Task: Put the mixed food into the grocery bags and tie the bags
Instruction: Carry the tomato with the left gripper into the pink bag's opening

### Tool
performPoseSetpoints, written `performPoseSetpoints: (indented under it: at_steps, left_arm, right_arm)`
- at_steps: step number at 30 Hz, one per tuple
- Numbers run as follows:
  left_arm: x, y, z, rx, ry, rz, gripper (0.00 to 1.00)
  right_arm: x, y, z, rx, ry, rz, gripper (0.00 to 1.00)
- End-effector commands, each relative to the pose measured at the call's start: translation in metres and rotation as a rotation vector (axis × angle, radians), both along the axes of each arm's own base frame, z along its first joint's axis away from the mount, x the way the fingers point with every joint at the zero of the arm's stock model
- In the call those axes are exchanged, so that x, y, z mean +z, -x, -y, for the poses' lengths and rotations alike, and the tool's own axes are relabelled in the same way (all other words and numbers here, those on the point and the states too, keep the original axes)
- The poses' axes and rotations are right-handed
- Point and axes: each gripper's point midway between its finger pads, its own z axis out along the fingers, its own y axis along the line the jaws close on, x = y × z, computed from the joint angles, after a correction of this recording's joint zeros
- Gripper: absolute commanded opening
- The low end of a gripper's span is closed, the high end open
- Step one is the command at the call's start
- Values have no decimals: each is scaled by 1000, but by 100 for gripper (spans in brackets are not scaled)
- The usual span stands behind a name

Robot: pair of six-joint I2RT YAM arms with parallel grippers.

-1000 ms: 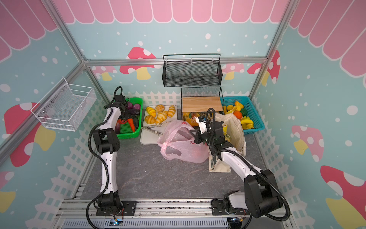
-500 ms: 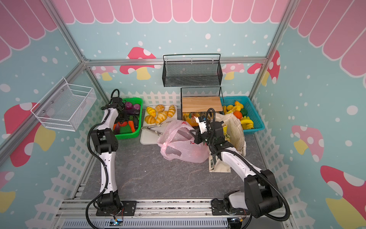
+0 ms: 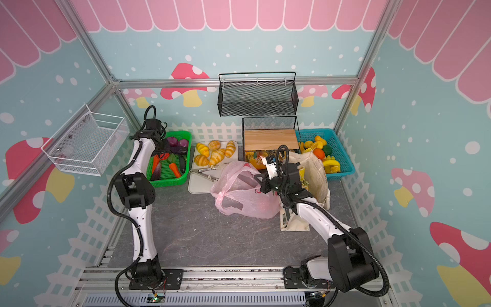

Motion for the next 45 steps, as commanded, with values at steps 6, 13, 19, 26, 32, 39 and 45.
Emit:
performPoseSetpoints:
  at_steps: [6, 13, 19, 26, 32, 39, 45]
  left_arm:
    - [54, 73, 94, -52, -5, 197, 59]
    - [0, 185, 171, -166, 166, 192, 58]
    - [-43, 280, 246, -336, 387, 183, 56]
    - [-28, 297, 337, -545, 677, 293, 56]
    - [0, 269, 382, -650, 765, 390, 55]
    - [25, 240, 397, -696, 700, 495, 58]
    - [32, 224, 390, -689, 586, 567, 60]
  right_arm:
    - [1, 5, 1, 12, -1, 21, 0]
    - [-1, 4, 0, 14, -14, 12, 0]
    - [-2, 3, 1, 4, -8, 14, 0]
    - [-1, 3, 0, 7, -10, 11, 0]
    - [5, 8, -2, 33, -13, 8, 0]
    - [4, 19, -4, 89, 29, 0, 0]
    - [11, 28, -3, 110, 36, 28, 0]
